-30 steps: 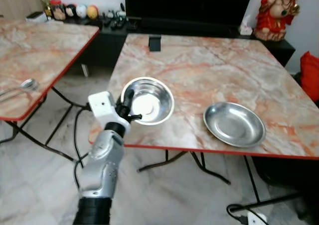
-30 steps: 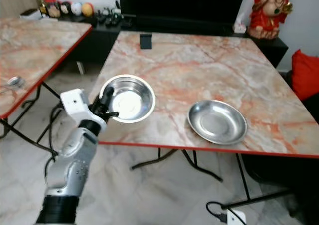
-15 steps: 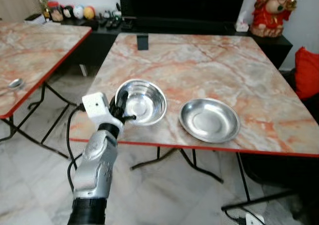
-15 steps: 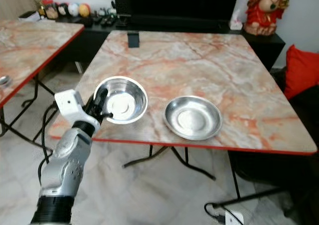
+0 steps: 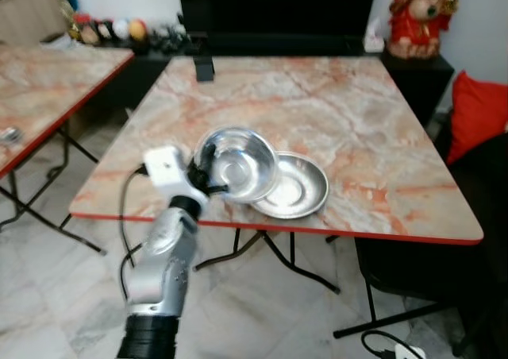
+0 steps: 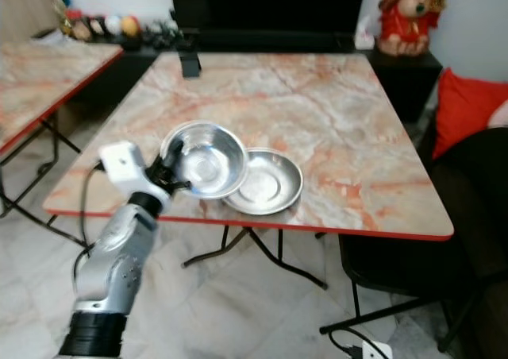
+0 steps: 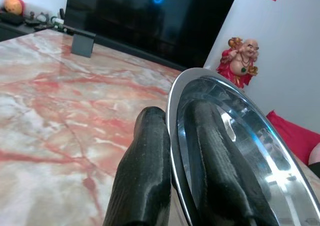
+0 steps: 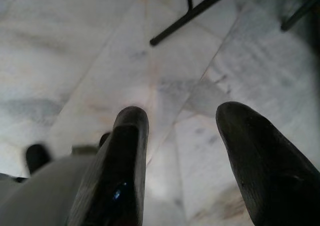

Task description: Setting the table

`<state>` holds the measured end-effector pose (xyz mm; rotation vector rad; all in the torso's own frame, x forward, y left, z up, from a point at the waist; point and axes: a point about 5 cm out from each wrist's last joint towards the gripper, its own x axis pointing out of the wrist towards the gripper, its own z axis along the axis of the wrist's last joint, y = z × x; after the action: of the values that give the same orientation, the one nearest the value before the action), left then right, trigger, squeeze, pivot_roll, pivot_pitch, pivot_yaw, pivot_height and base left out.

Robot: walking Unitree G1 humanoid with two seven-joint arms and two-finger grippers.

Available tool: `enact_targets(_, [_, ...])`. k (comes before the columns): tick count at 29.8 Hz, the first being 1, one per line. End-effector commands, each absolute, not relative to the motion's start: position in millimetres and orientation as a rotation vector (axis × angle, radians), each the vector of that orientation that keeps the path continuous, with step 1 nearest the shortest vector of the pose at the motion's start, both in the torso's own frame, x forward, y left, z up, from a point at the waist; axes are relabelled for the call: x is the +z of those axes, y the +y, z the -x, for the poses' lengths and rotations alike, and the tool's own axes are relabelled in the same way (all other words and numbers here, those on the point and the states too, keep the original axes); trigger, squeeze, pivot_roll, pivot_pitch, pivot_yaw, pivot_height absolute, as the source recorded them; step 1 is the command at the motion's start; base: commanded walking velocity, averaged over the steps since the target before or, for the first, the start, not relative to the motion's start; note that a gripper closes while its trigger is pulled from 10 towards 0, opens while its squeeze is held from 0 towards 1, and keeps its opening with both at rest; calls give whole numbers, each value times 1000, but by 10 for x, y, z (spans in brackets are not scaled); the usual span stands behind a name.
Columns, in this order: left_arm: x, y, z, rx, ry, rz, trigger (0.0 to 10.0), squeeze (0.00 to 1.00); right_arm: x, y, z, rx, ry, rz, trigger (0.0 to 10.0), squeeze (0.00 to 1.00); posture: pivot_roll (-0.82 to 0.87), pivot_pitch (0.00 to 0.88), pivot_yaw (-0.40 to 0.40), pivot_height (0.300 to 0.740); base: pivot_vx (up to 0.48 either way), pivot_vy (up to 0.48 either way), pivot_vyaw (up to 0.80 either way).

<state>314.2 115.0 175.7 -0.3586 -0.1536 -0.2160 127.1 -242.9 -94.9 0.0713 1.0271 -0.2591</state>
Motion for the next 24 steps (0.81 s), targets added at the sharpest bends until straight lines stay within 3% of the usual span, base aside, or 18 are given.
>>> enact_targets(1, [1761,1229,-3155,-225,-146,289,10000,0,-949,-2407,-1288,-259,1024,-80,10000,0,107,0,-42,740,0,-296,0])
enact_targets(11, [1743,1515,-3260,-238,-112,125,10000,0,-940,-2423,-1304,-259,1021,-76,10000,0,115,0,-50,740,0,-184,0])
enact_targets(24, [1643,1542,-3256,-229,-51,214,10000,0,-930,-2428,-1329,-257,1013,-81,10000,0,123,0,-58,740,0,0,0])
